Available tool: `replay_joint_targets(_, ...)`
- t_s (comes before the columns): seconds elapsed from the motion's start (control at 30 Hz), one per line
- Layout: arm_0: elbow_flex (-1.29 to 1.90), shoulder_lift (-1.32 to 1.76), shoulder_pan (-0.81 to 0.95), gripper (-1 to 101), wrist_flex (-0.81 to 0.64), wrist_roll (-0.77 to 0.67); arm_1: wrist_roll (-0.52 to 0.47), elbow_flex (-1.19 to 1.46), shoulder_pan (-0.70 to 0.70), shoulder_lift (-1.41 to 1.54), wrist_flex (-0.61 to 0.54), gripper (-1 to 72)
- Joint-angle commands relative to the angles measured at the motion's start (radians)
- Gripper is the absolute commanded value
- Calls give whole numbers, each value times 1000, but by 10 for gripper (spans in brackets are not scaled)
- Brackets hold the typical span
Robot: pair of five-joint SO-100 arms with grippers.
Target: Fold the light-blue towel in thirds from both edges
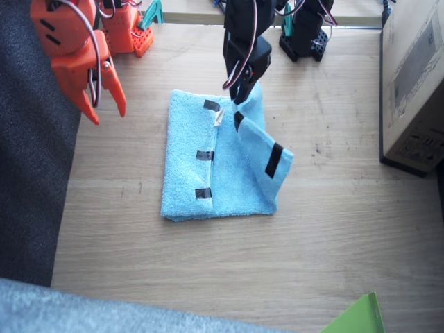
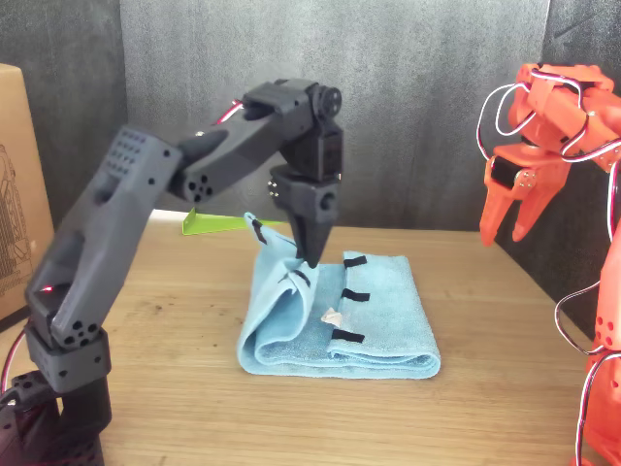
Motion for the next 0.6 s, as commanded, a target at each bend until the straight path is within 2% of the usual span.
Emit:
replay_joint_targets(0.0,-71,0,-12,-4,17,11,3,20,-5,104,0,253)
replay_joint_targets(0.57,-178,-149,-114,-4,17,18,2,75,-2,155,-9,254)
